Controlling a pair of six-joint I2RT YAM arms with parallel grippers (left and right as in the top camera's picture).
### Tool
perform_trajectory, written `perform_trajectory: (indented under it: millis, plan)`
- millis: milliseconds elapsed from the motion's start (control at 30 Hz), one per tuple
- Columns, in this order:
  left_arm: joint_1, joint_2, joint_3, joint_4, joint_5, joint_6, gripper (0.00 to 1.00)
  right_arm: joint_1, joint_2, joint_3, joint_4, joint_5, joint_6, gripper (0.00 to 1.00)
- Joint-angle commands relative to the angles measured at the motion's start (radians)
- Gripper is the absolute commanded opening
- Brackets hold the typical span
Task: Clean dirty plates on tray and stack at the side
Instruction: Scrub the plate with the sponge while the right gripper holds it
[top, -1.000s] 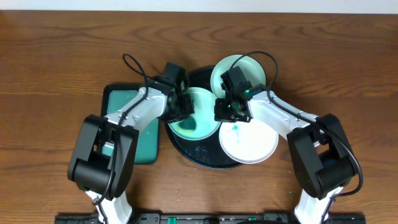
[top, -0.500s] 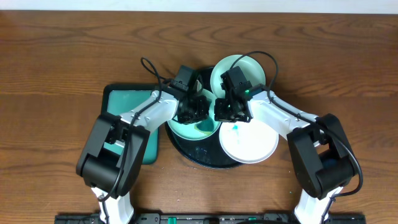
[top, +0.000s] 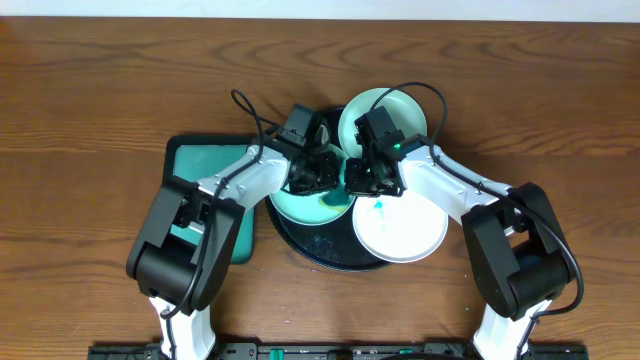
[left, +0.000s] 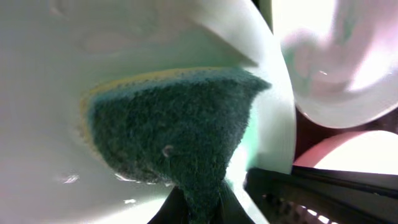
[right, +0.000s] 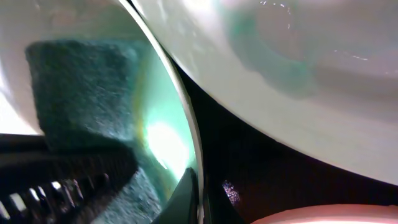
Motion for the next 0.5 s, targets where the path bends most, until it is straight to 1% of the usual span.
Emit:
perform_trajectory:
  millis: [0, 67, 133, 233, 367, 467]
  plan:
    - [0.095, 0.07, -0.018, -0.051, -0.467, 0.077, 0.07, 0.012, 0.035, -0.035, -0.04, 0.002, -0.014, 0.01]
    - [0.109, 0.07, -0.018, -0.078, -0.53, 0.097, 0.07, 0.012, 0.035, -0.035, -0.042, 0.003, -0.014, 0.01]
    - [0.117, 0.07, -0.018, -0.116, -0.629, 0.1, 0.07, 0.012, 0.035, -0.035, -0.046, 0.015, -0.005, 0.01]
    - [0.117, 0.07, -0.018, -0.155, -0.717, 0.099, 0.07, 0.012, 0.035, -0.035, -0.048, 0.025, 0.001, 0.01]
    - [0.117, 0.07, -0.018, -0.217, -0.77, 0.08, 0.07, 0.012, 0.035, -0.035, -0.052, 0.035, 0.018, 0.01]
    - [0.117, 0.07, -0.014, -0.31, -0.798, 0.012, 0.07, 0.012, 0.035, -0.035, -0.06, 0.048, 0.027, 0.01]
